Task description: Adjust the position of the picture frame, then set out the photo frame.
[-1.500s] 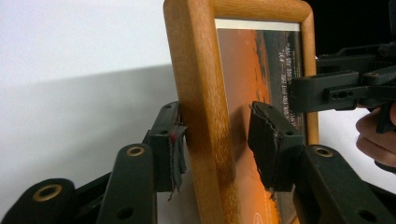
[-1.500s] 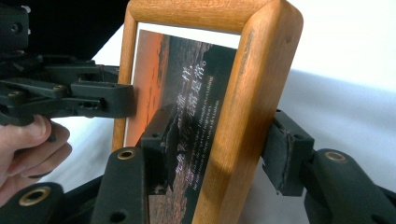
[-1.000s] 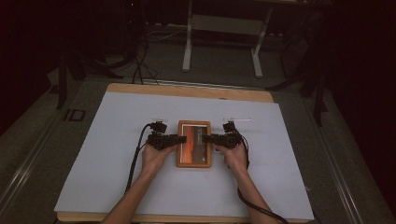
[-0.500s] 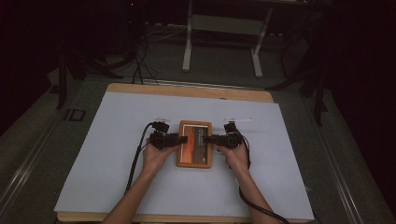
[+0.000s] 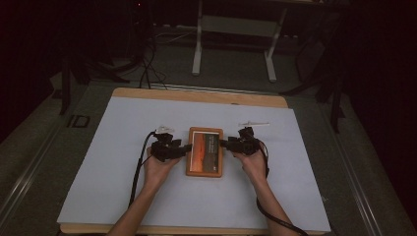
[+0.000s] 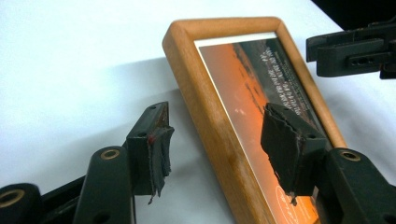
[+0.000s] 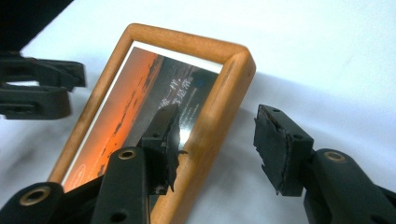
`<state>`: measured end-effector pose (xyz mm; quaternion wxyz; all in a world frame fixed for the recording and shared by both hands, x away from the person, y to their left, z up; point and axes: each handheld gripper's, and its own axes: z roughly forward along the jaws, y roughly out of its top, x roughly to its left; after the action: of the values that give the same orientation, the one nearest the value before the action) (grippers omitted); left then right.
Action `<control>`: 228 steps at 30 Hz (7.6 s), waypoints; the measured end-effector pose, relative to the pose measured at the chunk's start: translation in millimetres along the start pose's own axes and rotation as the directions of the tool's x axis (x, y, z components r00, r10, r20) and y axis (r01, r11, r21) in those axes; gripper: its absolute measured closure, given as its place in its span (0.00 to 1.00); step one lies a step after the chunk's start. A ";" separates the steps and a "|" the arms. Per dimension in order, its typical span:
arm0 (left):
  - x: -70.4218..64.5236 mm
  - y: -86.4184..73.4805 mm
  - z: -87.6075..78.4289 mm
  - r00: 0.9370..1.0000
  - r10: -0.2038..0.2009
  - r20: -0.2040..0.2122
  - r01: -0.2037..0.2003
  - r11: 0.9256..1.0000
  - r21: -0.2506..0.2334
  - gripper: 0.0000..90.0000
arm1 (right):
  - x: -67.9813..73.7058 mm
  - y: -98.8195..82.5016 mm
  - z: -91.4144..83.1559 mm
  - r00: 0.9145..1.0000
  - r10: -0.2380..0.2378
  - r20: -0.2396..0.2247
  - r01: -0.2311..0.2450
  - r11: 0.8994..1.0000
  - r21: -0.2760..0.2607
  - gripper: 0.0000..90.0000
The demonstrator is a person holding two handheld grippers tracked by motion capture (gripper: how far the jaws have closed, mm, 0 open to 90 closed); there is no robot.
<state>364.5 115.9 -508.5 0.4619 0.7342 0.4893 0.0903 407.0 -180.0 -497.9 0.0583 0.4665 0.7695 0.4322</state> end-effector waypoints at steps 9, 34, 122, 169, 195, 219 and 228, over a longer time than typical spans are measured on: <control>0.5 -4.8 -19.9 1.000 0.010 -0.015 -0.010 1.000 -0.026 0.47 | 12.8 8.9 -6.0 0.989 -0.131 0.063 0.132 0.991 -0.002 0.61; -7.2 -26.3 -39.2 0.999 0.028 -0.023 -0.029 0.999 -0.032 0.48 | 23.3 26.2 23.4 0.956 -0.274 0.109 0.275 0.961 0.006 1.00; -64.5 -17.8 21.6 0.994 0.027 0.109 -0.033 0.998 0.049 0.46 | -16.4 13.5 37.2 0.980 -0.128 0.151 0.126 0.992 0.021 1.00; -97.9 1.5 33.6 0.984 0.084 0.160 -0.089 0.996 0.020 0.75 | -22.5 19.5 -63.7 0.977 -0.183 0.113 0.198 0.970 -0.139 0.69; -100.9 11.0 30.5 0.955 0.200 0.218 -0.195 0.980 -0.044 0.77 | -35.1 14.8 -107.8 0.969 -0.194 0.153 0.221 0.959 -0.180 0.69; -94.5 51.6 9.9 0.903 0.336 0.269 -0.334 0.941 -0.053 0.77 | -18.4 16.0 -104.2 0.926 -0.373 0.051 0.376 0.911 -0.169 0.61; -99.4 65.5 1.5 0.862 0.414 0.293 -0.420 0.907 -0.047 0.77 | -8.7 16.5 -96.9 0.898 -0.439 -0.043 0.426 0.889 -0.167 0.54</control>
<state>356.8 29.1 -427.4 0.4926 0.8319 0.2451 0.0724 375.1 -242.6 -428.7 0.1580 0.2599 0.8202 0.4845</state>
